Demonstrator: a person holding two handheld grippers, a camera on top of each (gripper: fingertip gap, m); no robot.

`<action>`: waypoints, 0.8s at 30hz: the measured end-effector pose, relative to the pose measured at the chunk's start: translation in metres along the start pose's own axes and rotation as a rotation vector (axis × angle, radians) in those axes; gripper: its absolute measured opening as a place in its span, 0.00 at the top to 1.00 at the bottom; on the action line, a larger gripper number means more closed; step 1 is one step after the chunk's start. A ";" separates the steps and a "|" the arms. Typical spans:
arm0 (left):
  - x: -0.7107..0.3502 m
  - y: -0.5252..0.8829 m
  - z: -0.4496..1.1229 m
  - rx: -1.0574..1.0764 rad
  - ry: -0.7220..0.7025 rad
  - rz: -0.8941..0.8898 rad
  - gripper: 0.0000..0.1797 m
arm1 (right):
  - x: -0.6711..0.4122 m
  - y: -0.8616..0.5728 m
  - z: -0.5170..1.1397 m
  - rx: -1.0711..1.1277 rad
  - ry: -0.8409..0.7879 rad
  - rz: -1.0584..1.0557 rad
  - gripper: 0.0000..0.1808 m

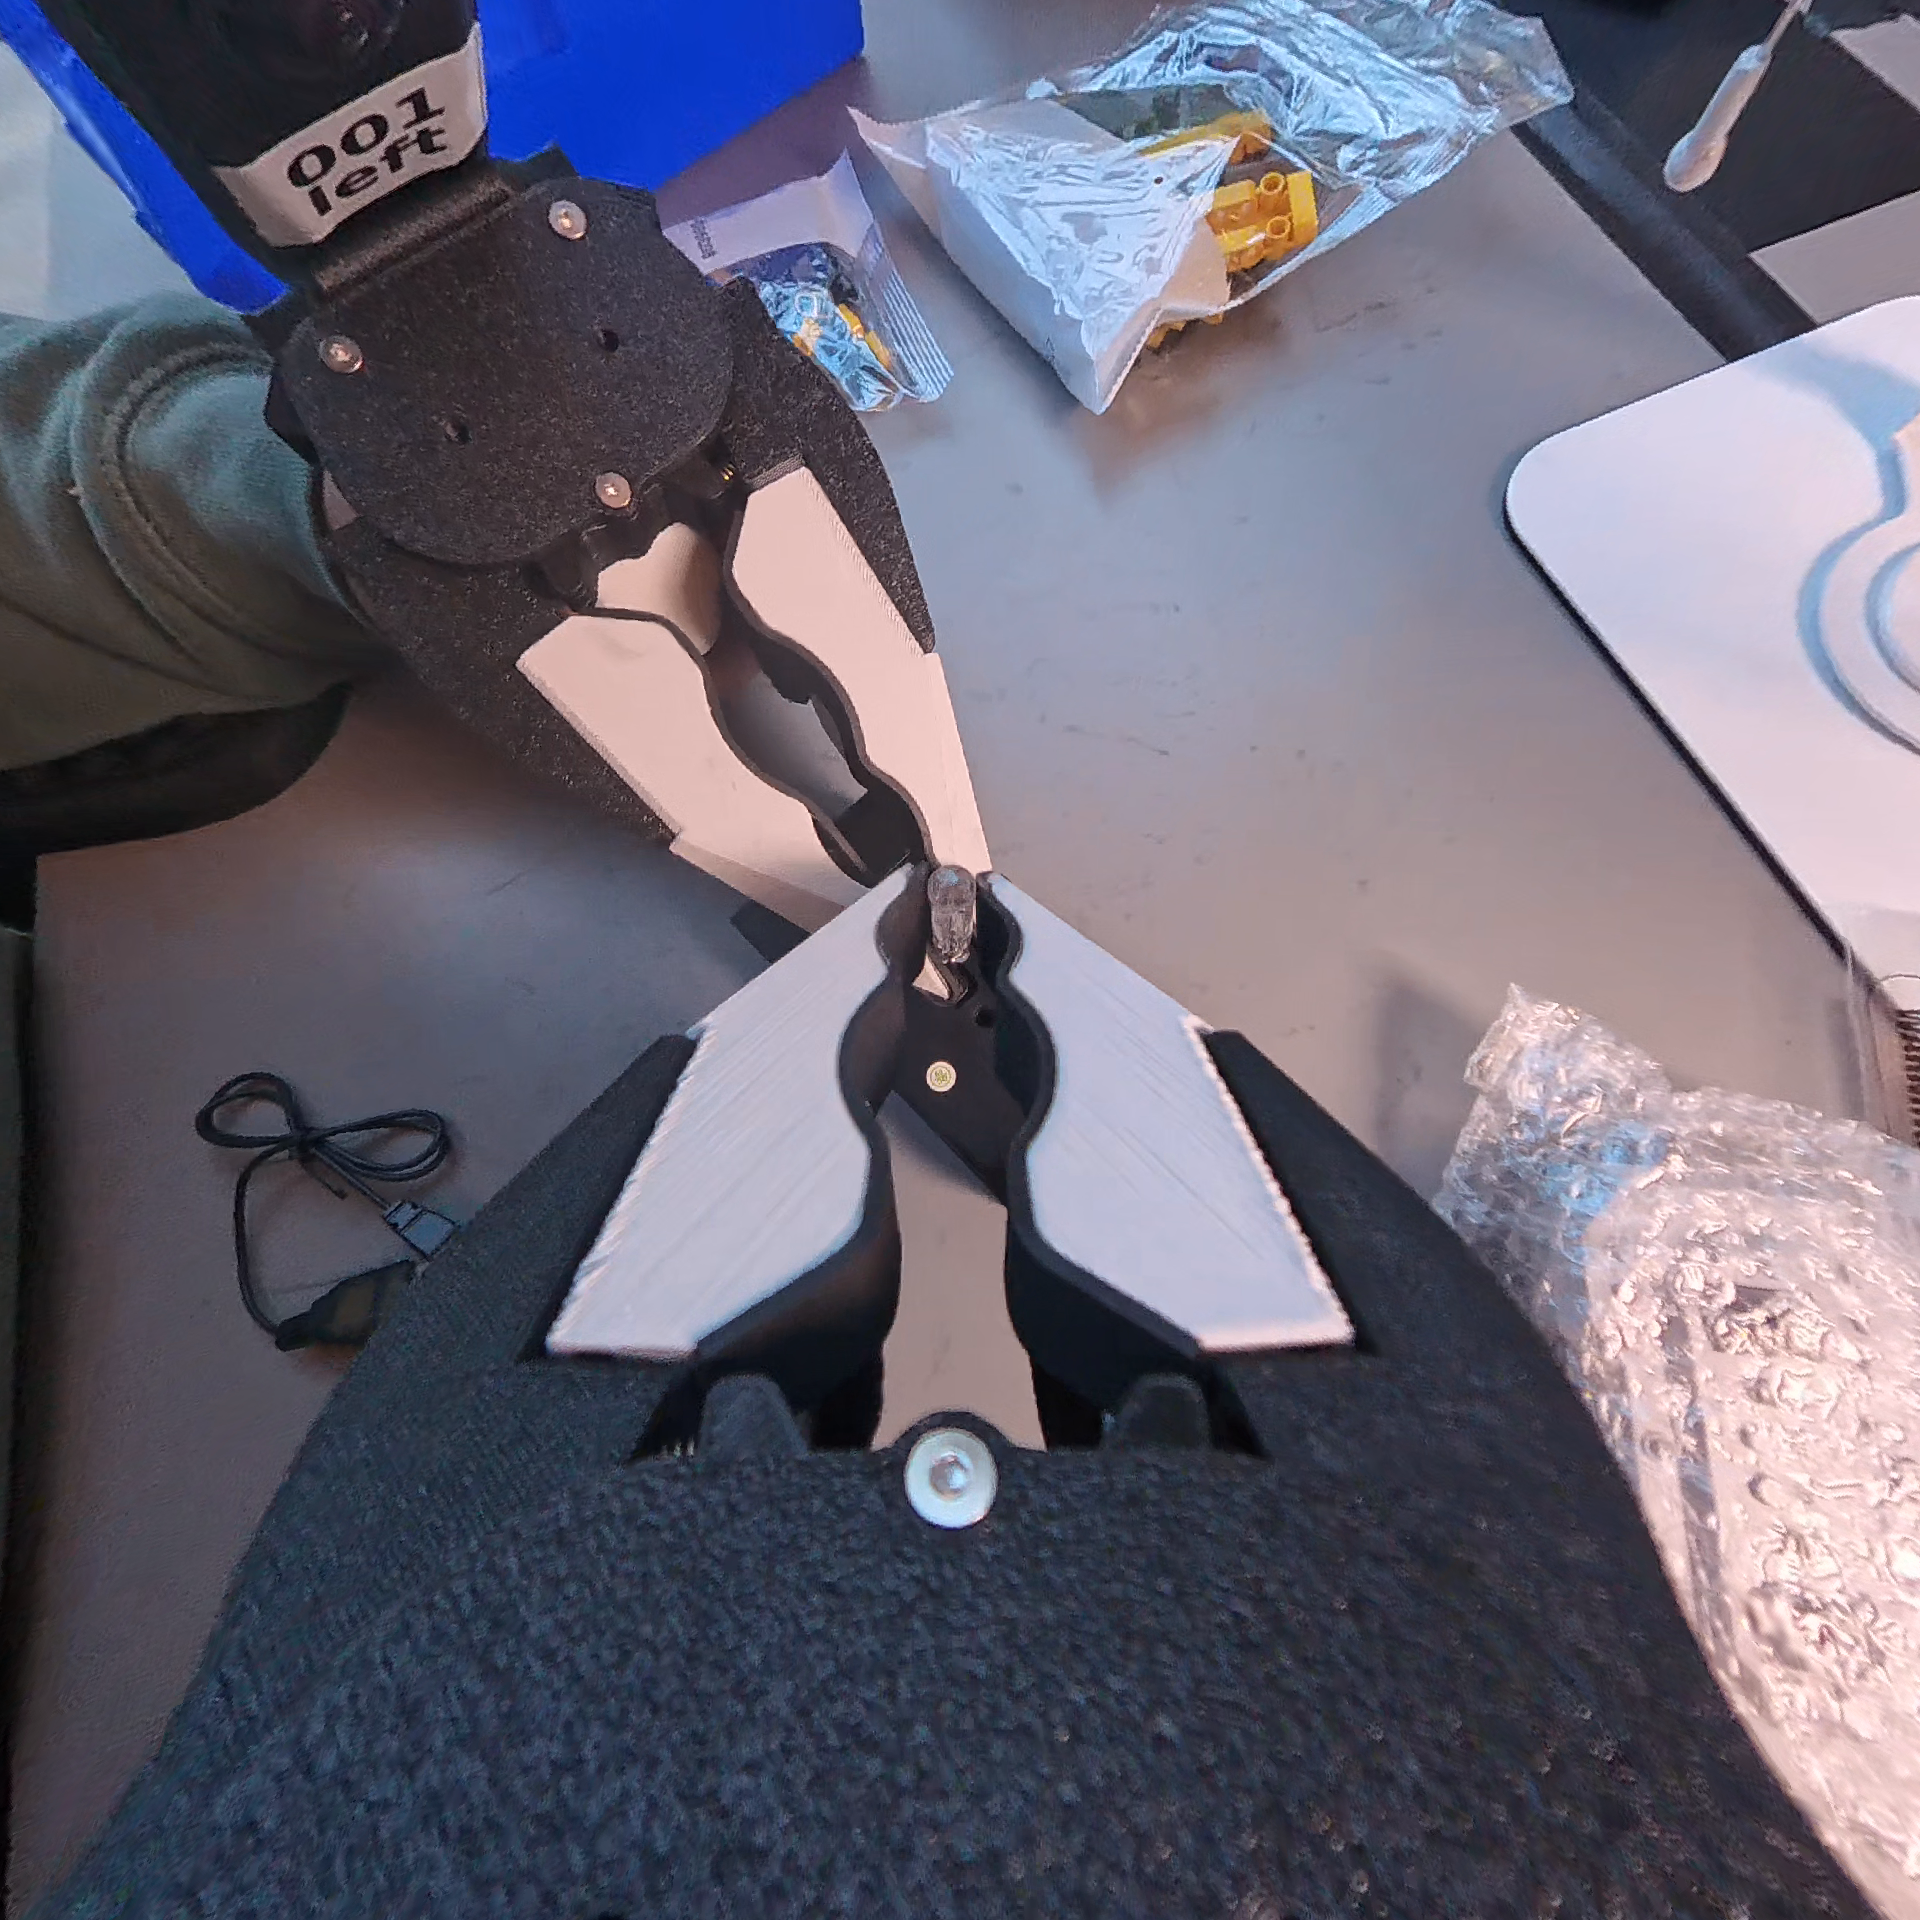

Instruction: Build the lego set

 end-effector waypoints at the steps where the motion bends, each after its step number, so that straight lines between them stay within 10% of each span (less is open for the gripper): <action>1: 0.000 -0.001 0.000 0.009 0.001 0.003 0.95 | 0.000 0.001 0.000 -0.012 -0.002 -0.037 0.96; 13: -0.002 -0.005 -0.007 0.142 -0.018 0.067 0.95 | -0.003 0.008 0.004 -0.522 -0.092 -0.392 0.96; 24: -0.007 0.002 0.000 0.038 -0.032 -0.070 0.95 | -0.001 -0.004 -0.006 -0.090 -0.005 -0.021 0.91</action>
Point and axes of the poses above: each gripper's, where its closed fingertips meet, z out along the fingers, x out of its underside, y = z × x across the jaws, the point moved 2 cm from there along -z, back along the fingers, and after that the axes turned 12 degrees about -z, right-handed, at the moved point
